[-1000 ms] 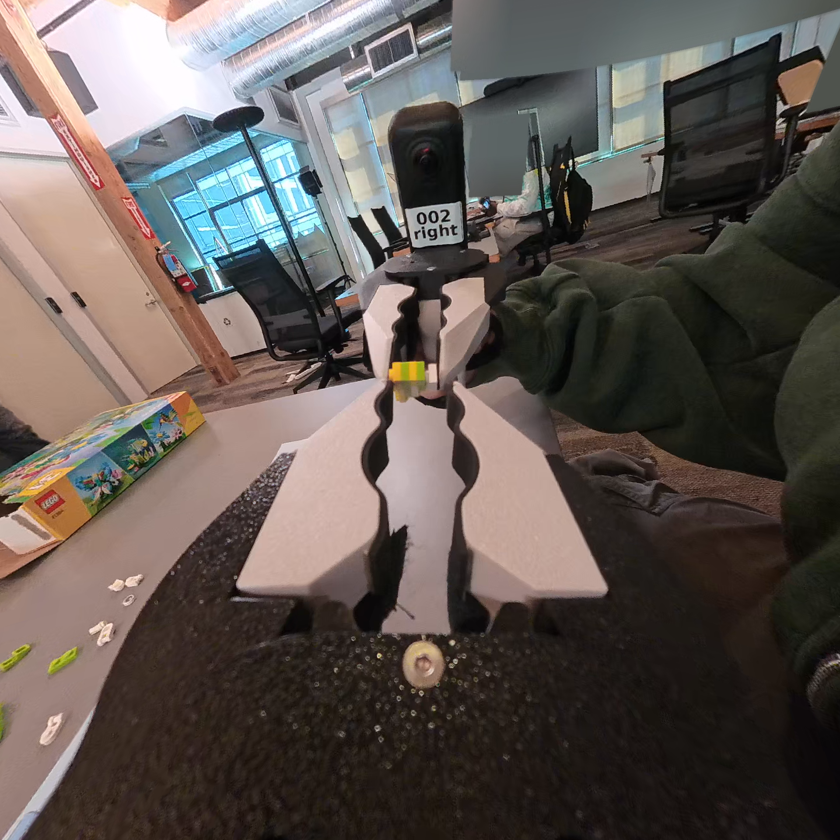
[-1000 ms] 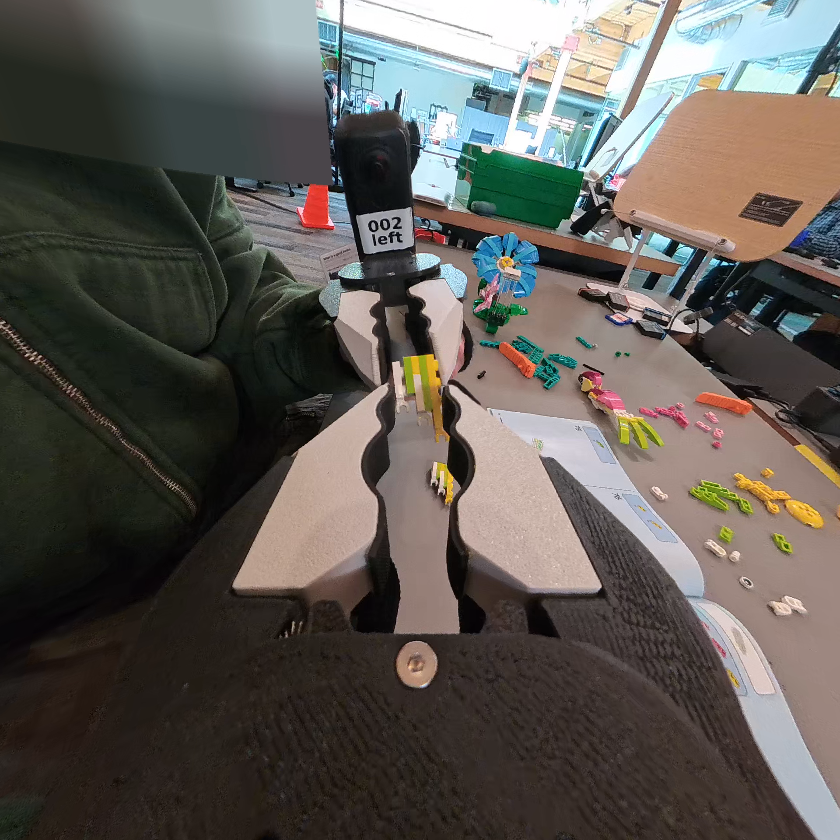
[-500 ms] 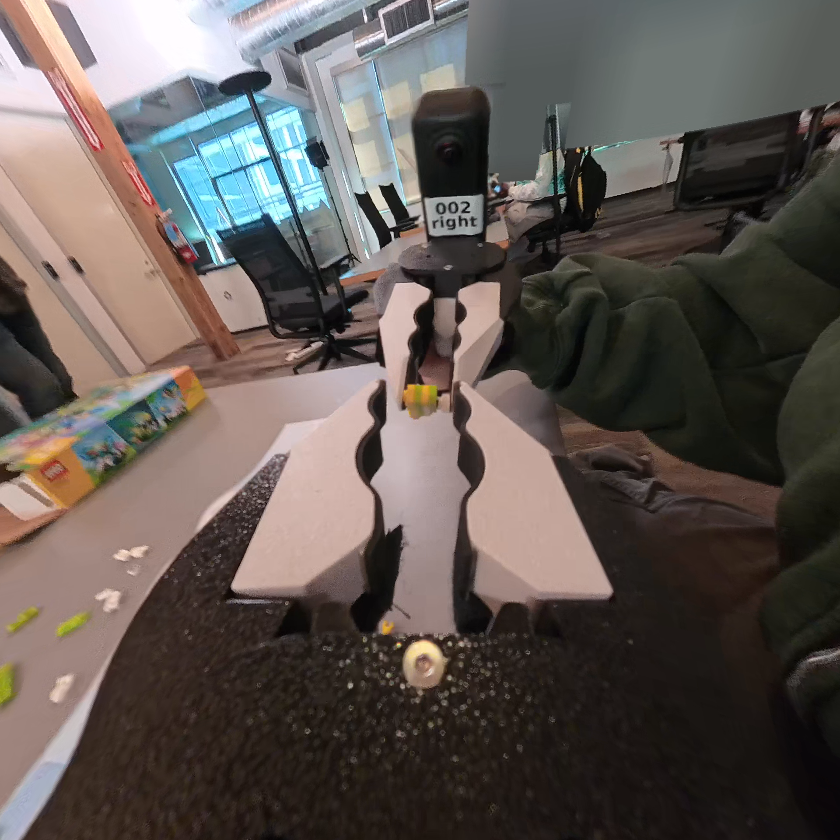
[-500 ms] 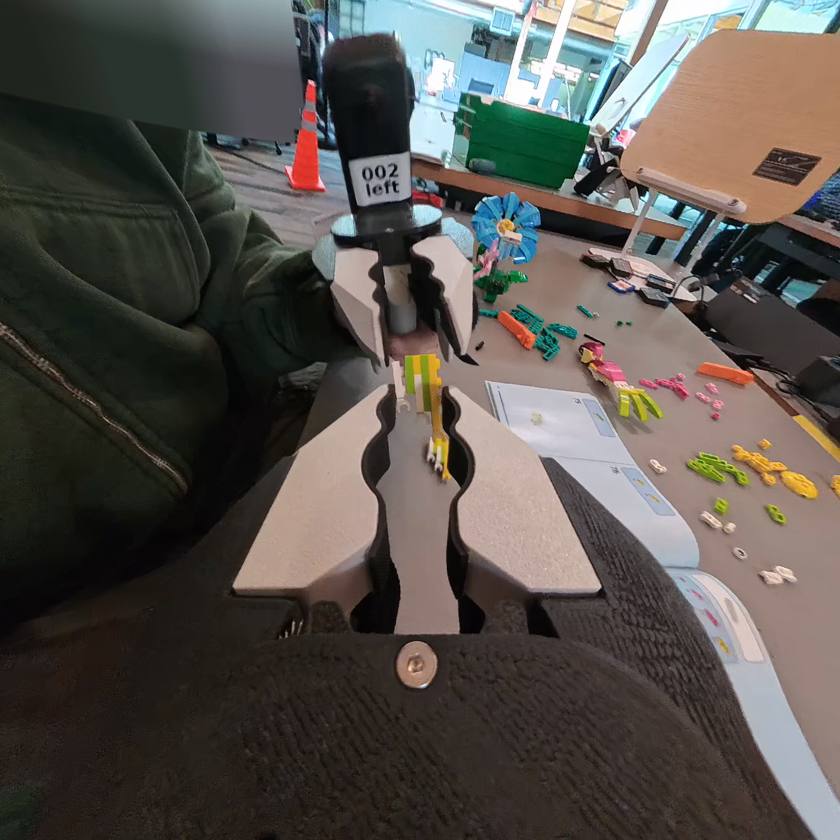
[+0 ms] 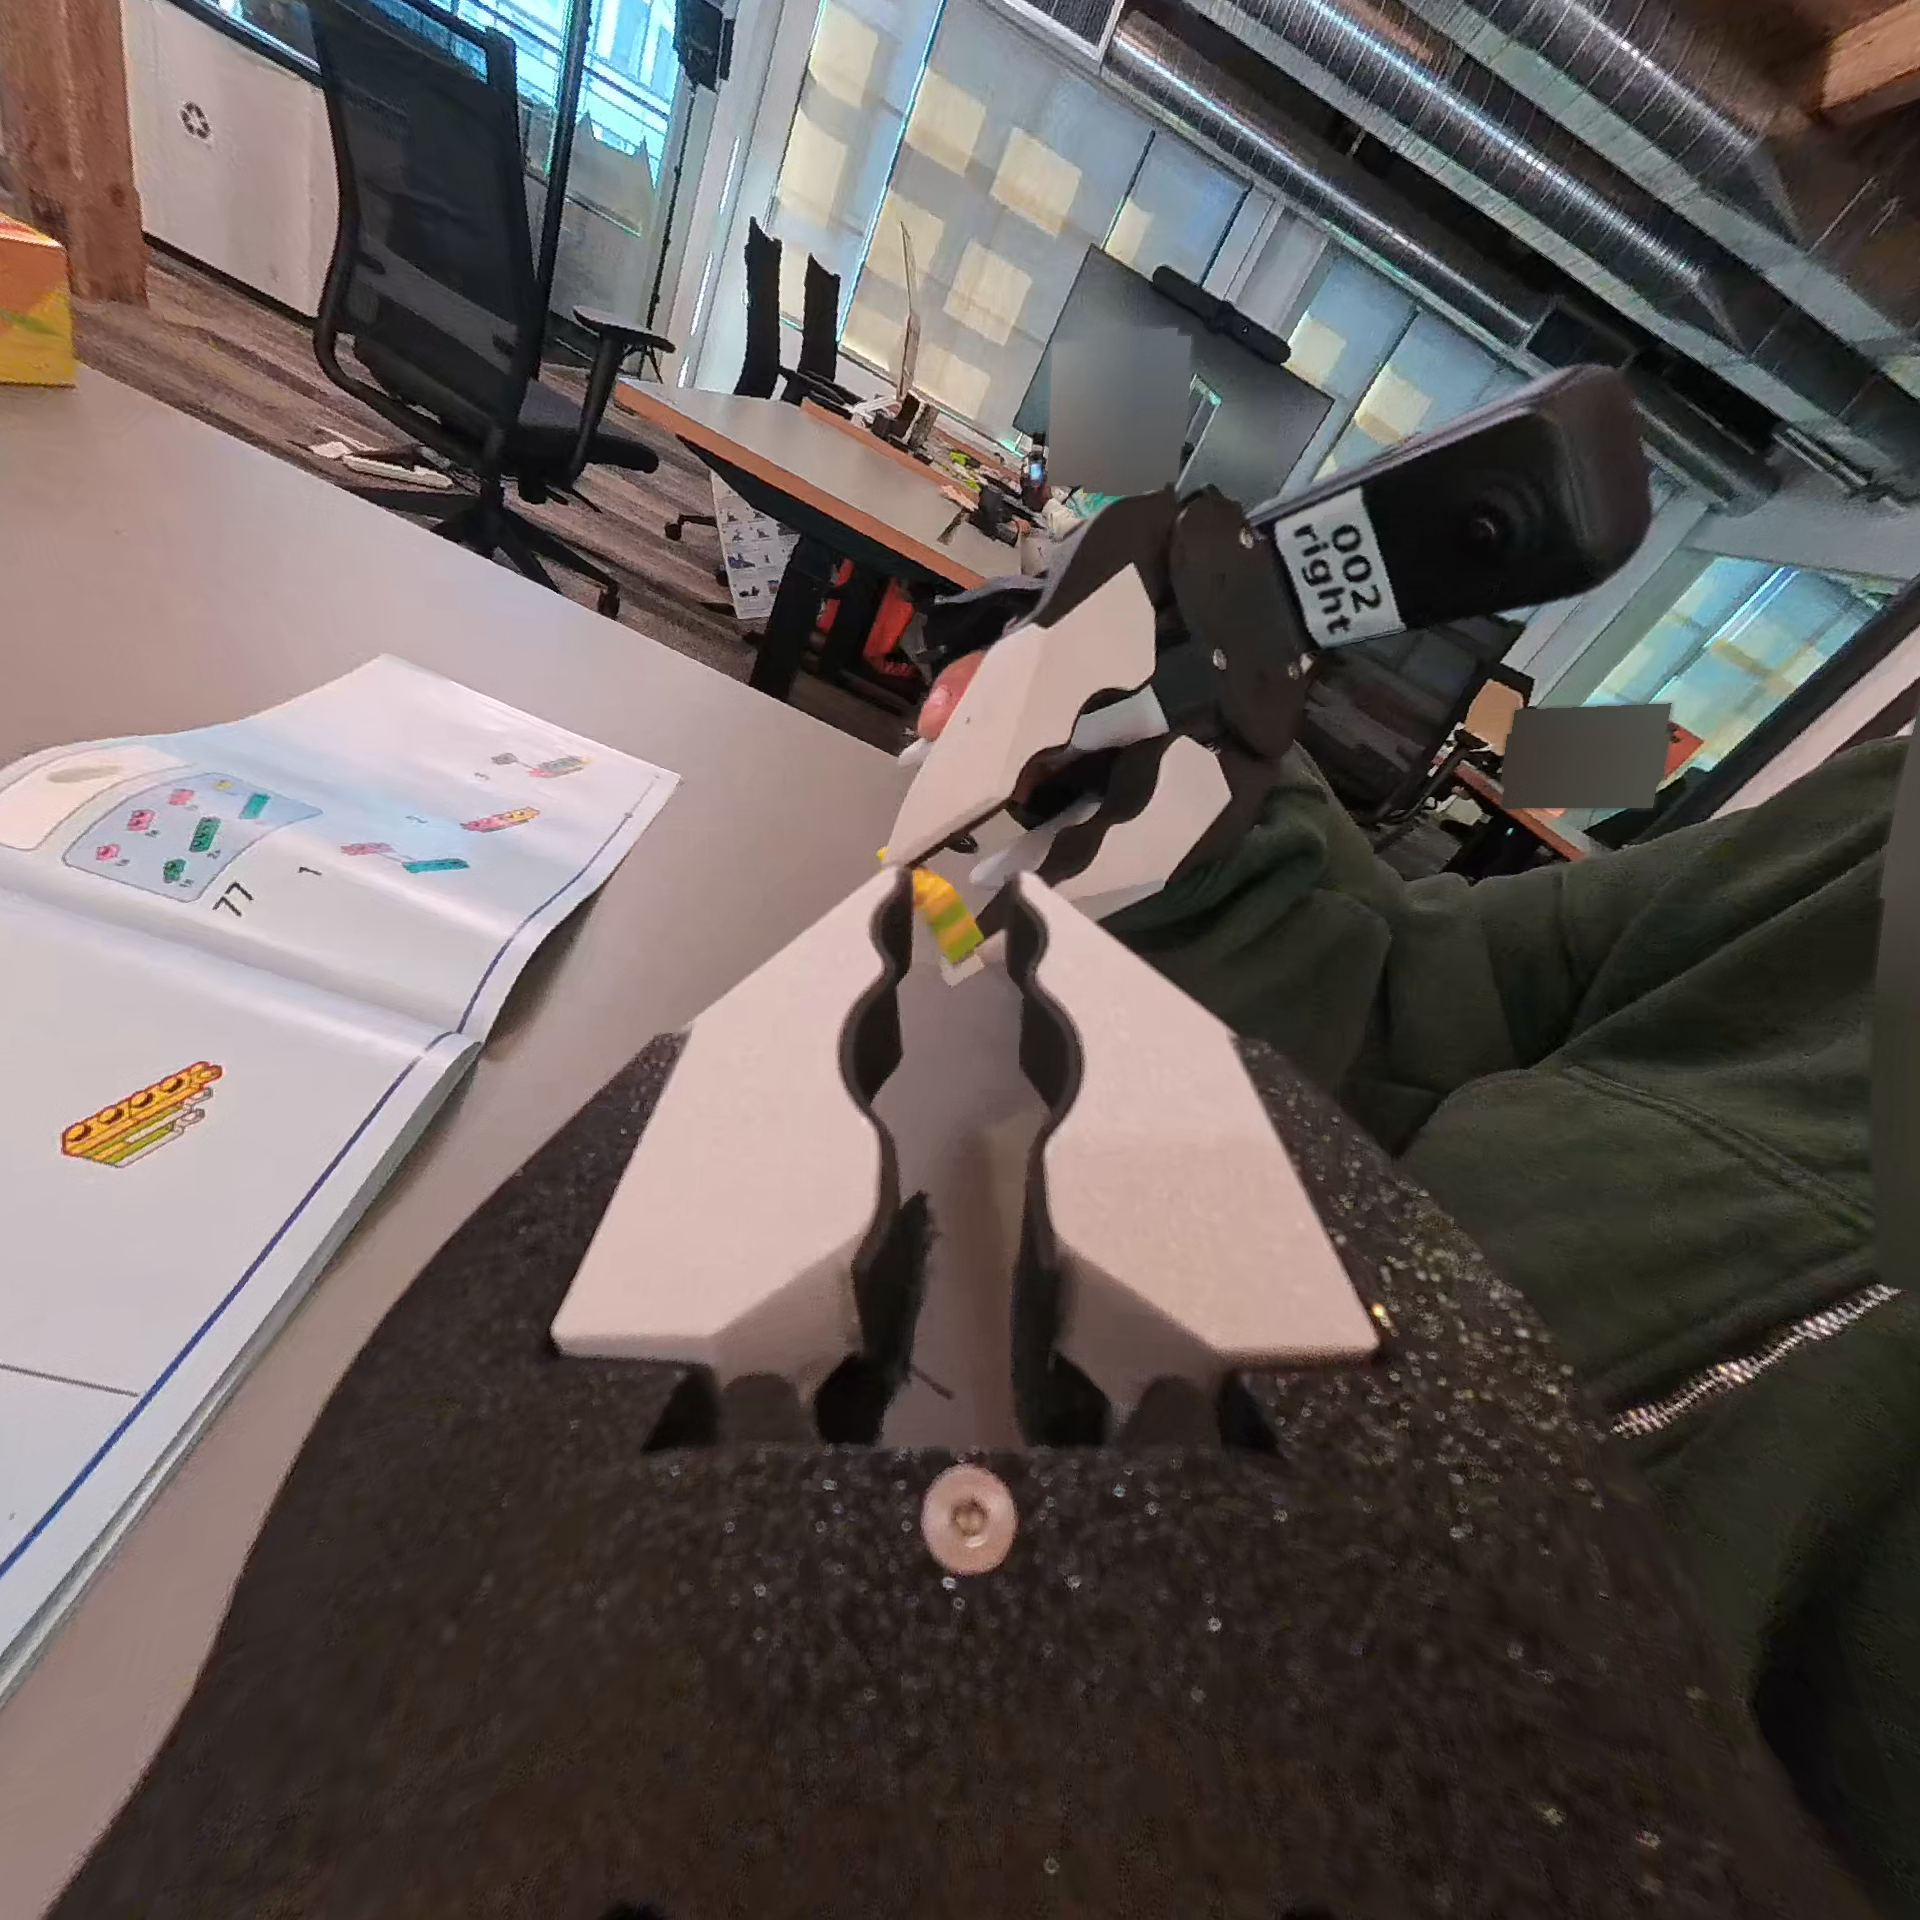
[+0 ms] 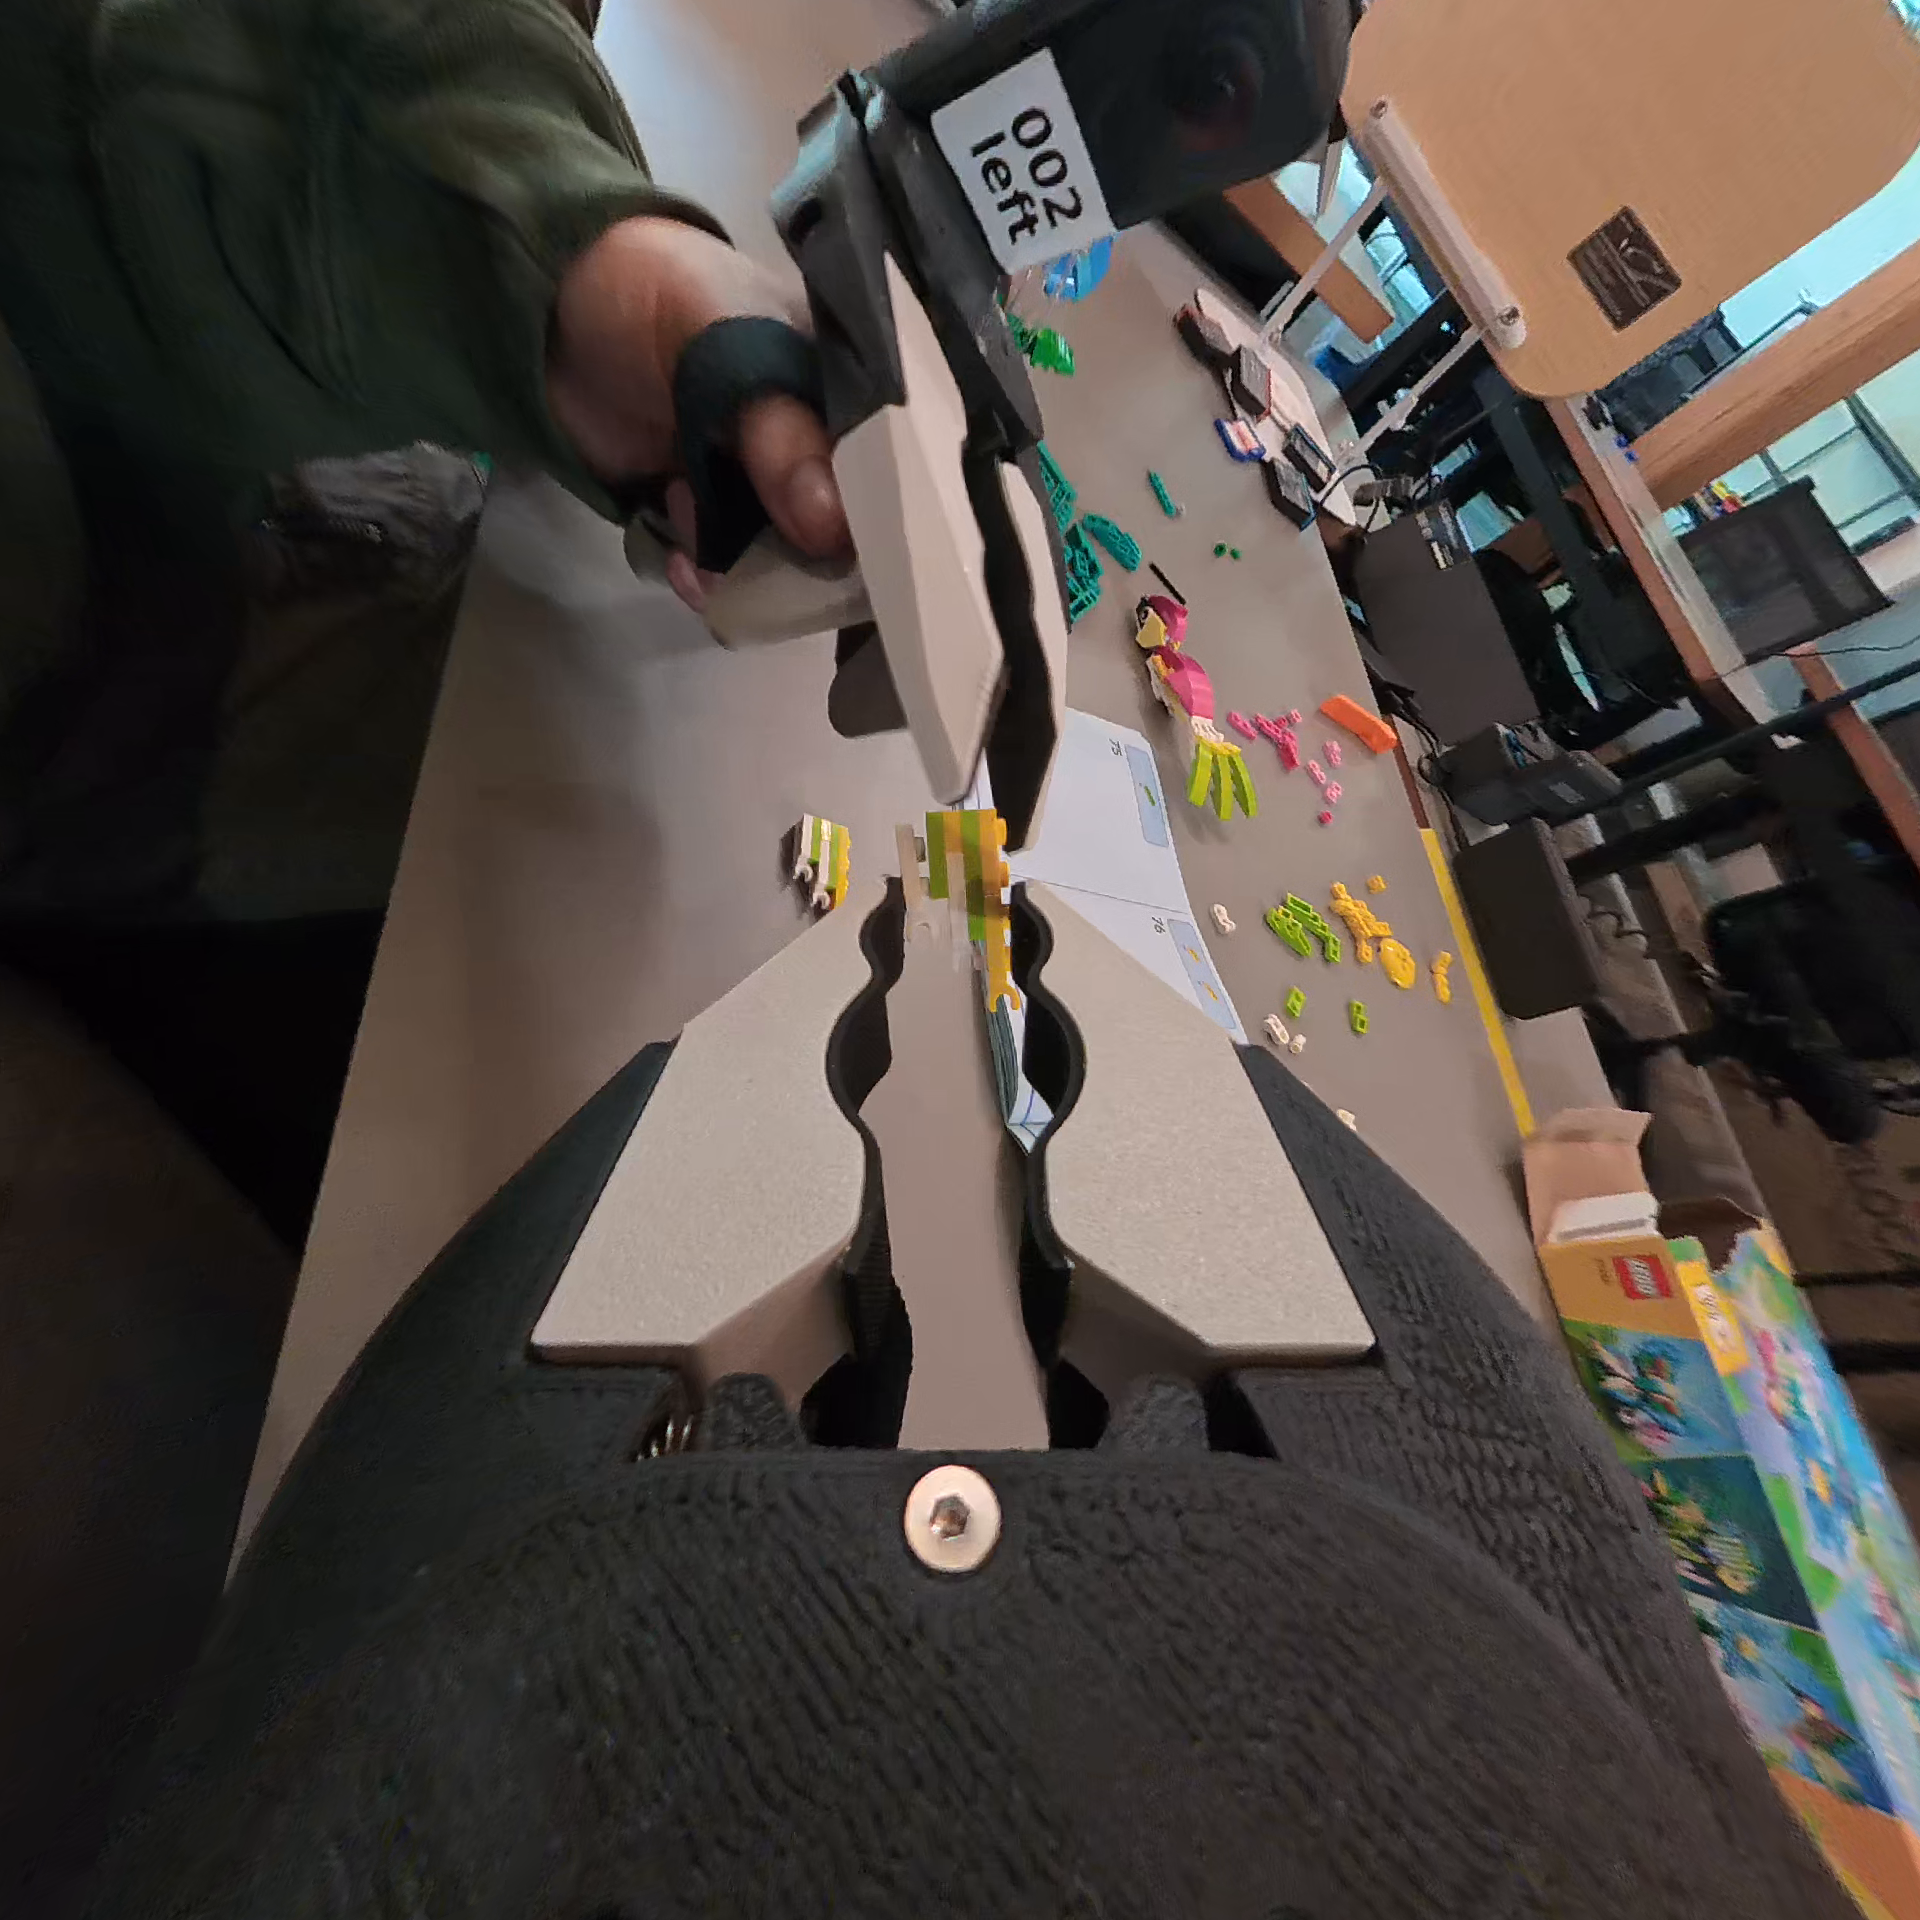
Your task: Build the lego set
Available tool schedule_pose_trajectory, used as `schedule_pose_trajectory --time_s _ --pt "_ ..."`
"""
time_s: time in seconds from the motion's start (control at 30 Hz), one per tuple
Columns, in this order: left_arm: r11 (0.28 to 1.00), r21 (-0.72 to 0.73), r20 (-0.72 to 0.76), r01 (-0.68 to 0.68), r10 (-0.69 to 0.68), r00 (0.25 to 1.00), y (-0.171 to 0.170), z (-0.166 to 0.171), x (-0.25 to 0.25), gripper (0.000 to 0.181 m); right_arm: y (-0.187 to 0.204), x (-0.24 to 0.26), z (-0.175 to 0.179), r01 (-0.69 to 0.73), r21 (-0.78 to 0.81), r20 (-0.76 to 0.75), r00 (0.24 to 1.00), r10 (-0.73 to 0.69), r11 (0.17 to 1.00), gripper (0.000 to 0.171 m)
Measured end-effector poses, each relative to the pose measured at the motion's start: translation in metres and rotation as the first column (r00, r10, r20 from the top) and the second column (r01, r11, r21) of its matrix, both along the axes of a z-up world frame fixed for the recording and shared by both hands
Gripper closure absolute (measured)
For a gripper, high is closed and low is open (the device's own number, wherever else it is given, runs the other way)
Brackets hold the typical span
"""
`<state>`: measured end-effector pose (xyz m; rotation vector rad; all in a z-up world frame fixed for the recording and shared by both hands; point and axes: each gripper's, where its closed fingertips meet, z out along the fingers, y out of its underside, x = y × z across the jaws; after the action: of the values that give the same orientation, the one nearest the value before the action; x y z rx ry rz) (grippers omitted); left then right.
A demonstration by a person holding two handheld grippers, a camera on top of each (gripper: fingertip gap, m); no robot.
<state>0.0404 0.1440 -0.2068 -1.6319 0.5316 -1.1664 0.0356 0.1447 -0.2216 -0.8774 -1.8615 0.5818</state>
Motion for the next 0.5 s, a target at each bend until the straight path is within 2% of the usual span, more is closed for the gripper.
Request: schedule_pose_trajectory --time_s 0.1,0.5 --pt "1.0 -0.019 0.032 0.005 -0.004 0.999 0.001 0.0005 -0.0015 0.175 -0.0017 -0.0013 0.0002 -0.001 0.014 -0.001 1.0 0.001 1.0 0.153" --pt "0.992 -0.104 0.216 0.066 -0.043 0.976 0.0025 -0.0004 -0.004 0.176 -0.0021 -0.0014 0.0026 -0.013 -0.056 -0.039 0.999 0.011 0.998 0.153"
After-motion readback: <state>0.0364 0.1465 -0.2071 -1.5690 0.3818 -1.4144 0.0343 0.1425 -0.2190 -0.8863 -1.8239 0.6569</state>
